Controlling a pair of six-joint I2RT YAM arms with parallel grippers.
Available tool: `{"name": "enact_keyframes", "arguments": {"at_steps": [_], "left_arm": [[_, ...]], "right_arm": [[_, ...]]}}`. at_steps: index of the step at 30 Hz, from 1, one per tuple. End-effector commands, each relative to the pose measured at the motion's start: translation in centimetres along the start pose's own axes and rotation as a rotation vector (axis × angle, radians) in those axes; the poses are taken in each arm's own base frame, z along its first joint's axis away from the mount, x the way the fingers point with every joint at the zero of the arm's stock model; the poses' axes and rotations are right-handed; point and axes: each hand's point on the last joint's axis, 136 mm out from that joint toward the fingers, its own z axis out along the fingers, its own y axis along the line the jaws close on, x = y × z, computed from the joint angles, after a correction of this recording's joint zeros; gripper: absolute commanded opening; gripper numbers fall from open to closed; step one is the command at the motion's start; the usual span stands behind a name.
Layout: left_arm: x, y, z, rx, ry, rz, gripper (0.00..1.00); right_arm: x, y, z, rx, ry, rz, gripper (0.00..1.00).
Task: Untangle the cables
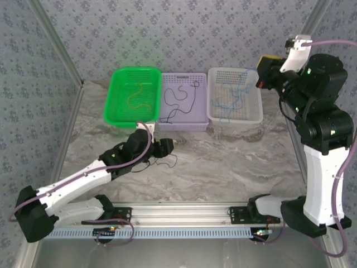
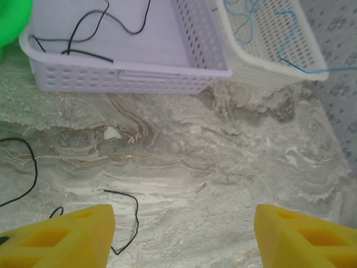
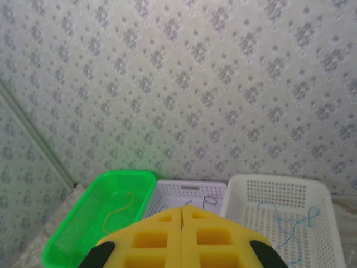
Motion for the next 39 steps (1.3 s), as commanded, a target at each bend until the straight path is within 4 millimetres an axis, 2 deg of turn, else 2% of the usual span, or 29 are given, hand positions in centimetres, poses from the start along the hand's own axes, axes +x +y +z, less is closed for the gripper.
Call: {"name": "enact_keyframes", "arguments": {"at_steps": [1, 4, 7, 12, 15, 20, 24, 30, 35, 39], "left_arm": [[0.1, 0.5, -1.2, -0.010, -0.010, 0.003, 0.67], [0.2, 0.8, -1.7, -0.010, -0.014, -0.003, 0.67], [0.5, 1.1, -2.0, -0.009, -0.015, -0.011, 0.67], [1.0, 1.6, -2.5, -0.015, -0.007, -0.015, 0.67], [1.0, 1.7, -2.9, -0.012, -0.015, -0.016, 0.67], [1.0, 1.8, -3.1, -0.013, -0.017, -0.014, 0.67], [1.3, 1.9, -3.0, -0.015, -0.006, -0.011, 0.67], [1.6, 2.2, -3.2, -0.015, -0.001, -0.014, 0.67], [1.5, 2.5, -3.9, -0.028, -0.008, -0.007, 0.67], [1.3, 3.1, -4.6, -0.050, -0.019, -0.011, 0.67]], "right_arm": [[-2.9, -0.3, 1.2, -0.011, -0.081, -0.008, 0.00], [-4.0, -1.1, 3.0, -0.016, -0.098, 0.004, 0.00], [-3.8, -2.2, 5.5, -0.017, -0.080, 0.020, 0.00], [-1.9, -5.0, 9.4, -0.005, -0.017, 0.038, 0.00], [0.4, -7.1, 11.8, 0.005, 0.031, 0.058, 0.00], [5.9, -11.4, 17.1, 0.041, 0.154, 0.132, 0.00], [11.5, -15.4, 21.6, 0.099, 0.274, 0.203, 0.00], [19.9, -20.2, 26.7, 0.203, 0.437, 0.284, 0.00], [25.7, -22.5, 29.2, 0.275, 0.556, 0.332, 0.00], [29.2, -23.7, 30.2, 0.310, 0.615, 0.371, 0.00]]}}
